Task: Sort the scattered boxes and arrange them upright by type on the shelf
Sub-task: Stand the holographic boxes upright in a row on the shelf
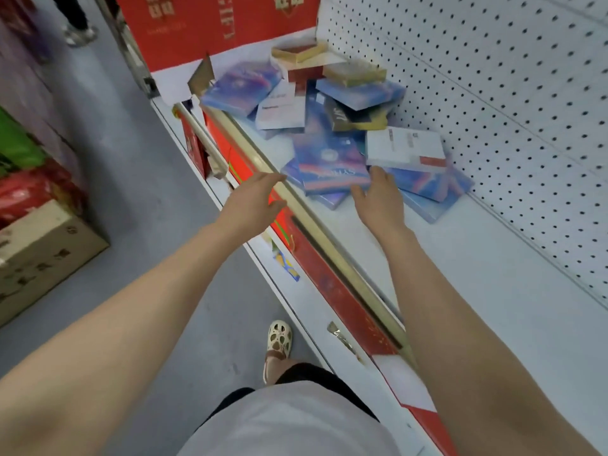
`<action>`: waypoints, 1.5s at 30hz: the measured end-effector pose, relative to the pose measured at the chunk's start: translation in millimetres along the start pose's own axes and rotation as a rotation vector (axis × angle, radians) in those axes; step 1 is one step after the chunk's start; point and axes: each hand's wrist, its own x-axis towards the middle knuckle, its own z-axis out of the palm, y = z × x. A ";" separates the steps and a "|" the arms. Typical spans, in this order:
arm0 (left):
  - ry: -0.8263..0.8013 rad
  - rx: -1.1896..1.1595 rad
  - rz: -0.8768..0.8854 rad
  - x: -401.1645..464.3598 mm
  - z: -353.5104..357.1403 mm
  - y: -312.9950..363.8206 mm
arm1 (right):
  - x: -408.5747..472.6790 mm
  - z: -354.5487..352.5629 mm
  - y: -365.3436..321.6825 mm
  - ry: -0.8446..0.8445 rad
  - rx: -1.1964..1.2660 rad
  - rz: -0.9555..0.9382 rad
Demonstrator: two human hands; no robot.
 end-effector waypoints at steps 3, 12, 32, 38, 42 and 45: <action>-0.037 0.037 0.061 49.1 0.7 -3.3 | 26.3 11.7 -3.0 -0.015 -0.052 0.113; -0.131 0.036 0.198 122.7 17.0 -19.9 | 42.6 34.3 -2.4 0.009 -0.014 0.288; -0.304 0.056 0.407 173.9 20.9 -58.3 | 30.4 -52.5 -51.9 0.653 0.430 0.612; -0.456 0.135 0.413 185.8 36.2 -42.1 | 18.1 -70.9 -56.3 0.380 0.061 0.613; -0.469 0.086 0.397 185.1 36.7 -38.1 | -4.2 -72.8 -55.4 0.058 -0.082 0.748; -0.471 0.014 0.314 183.9 32.3 -35.9 | -25.6 -77.0 -47.6 0.015 0.081 0.784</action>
